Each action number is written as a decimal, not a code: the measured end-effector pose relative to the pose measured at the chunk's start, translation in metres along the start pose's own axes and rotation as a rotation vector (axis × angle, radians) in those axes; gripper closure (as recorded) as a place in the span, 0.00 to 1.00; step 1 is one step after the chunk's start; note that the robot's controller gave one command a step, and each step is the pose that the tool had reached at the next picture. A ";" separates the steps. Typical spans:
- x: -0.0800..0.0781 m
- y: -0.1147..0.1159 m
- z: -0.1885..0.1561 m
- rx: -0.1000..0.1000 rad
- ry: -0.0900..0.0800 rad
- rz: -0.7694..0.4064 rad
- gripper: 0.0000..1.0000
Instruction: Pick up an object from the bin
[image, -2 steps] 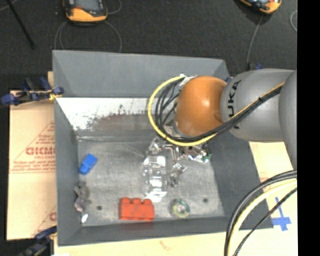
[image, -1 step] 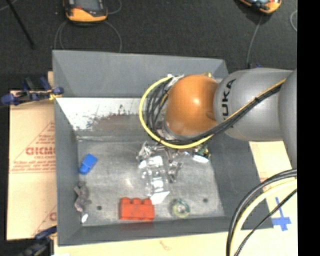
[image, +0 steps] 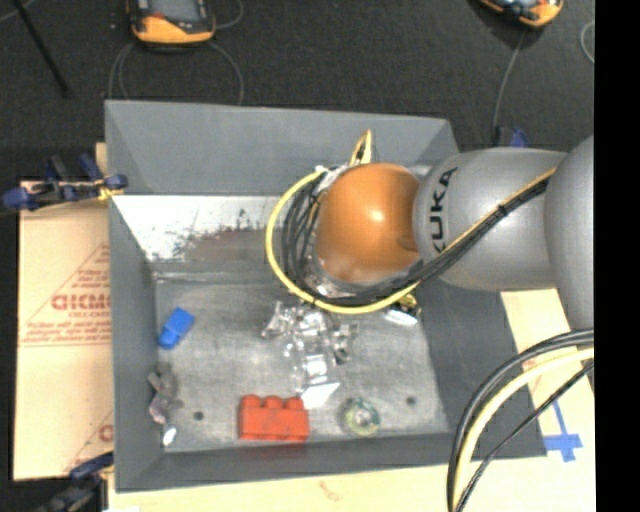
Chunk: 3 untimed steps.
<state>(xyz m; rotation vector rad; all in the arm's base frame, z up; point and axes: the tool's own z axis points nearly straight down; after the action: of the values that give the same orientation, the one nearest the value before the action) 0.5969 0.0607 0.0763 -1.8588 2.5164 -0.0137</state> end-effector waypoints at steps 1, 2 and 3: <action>0.000 -0.003 -0.003 -0.005 0.000 0.006 0.00; -0.001 -0.004 -0.005 -0.001 -0.002 0.007 1.00; -0.001 -0.007 -0.049 -0.009 0.003 0.014 1.00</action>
Offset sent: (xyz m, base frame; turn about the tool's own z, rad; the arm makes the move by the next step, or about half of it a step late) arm 0.0000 0.0000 0.0000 0.0000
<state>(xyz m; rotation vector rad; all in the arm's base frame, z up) 0.6026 0.0595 0.1258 -1.8465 2.5354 -0.0046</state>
